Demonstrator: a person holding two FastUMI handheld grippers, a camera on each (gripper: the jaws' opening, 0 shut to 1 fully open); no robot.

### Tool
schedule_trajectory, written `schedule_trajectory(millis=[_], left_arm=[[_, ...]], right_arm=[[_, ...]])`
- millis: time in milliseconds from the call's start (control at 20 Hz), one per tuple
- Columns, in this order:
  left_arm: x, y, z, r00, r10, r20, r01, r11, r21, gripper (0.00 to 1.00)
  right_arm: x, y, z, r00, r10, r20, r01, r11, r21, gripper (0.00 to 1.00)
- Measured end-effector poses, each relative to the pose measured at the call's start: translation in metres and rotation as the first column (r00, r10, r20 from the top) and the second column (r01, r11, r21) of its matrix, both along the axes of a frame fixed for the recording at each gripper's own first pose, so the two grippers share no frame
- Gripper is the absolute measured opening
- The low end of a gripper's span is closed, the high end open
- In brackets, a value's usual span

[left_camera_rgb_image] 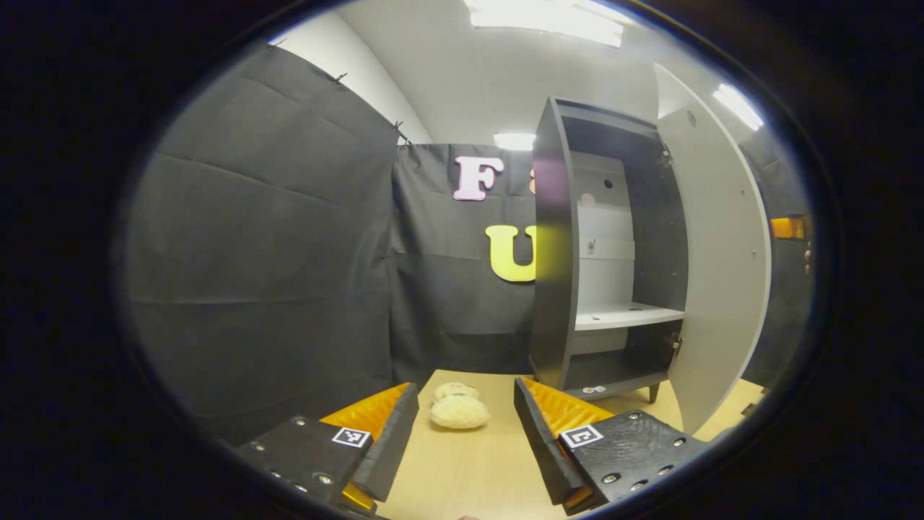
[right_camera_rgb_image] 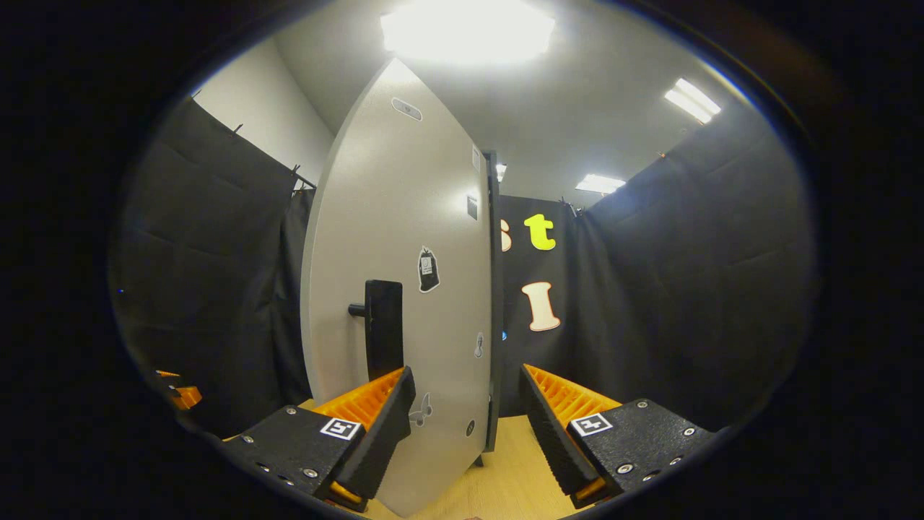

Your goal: Open the cabinet door with the right hand, grasp the bottle in the cabinet with the left hand and place it on the coaster, then close the cabinet door with the right hand.

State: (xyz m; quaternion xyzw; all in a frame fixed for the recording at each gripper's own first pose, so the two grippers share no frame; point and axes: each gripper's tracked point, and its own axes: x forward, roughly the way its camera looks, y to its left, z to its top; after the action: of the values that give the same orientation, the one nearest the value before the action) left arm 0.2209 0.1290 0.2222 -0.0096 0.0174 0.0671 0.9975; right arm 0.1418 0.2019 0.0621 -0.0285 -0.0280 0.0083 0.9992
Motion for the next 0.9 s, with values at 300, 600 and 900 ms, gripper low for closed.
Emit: schedule_trajectory(millis=[300, 600, 900], left_arm=[[-0.006, 0.012, 0.001, 1.000, 0.025, 0.000, -0.025, 1.000, 0.018, 0.80], [-0.013, 0.028, 0.004, 0.997, 0.072, 0.005, -0.072, 0.997, 0.039, 0.80], [-0.022, 0.044, 0.005, 0.991, 0.132, 0.011, -0.133, 0.990, 0.053, 0.80]], right_arm=[[0.010, 0.016, -0.001, 0.999, 0.033, 0.004, -0.033, 0.999, 0.003, 0.90], [0.023, 0.044, -0.003, 0.995, 0.097, 0.003, -0.098, 0.995, 0.024, 0.90], [0.044, 0.069, -0.010, 0.988, 0.154, -0.012, -0.154, 0.988, 0.025, 0.91]])
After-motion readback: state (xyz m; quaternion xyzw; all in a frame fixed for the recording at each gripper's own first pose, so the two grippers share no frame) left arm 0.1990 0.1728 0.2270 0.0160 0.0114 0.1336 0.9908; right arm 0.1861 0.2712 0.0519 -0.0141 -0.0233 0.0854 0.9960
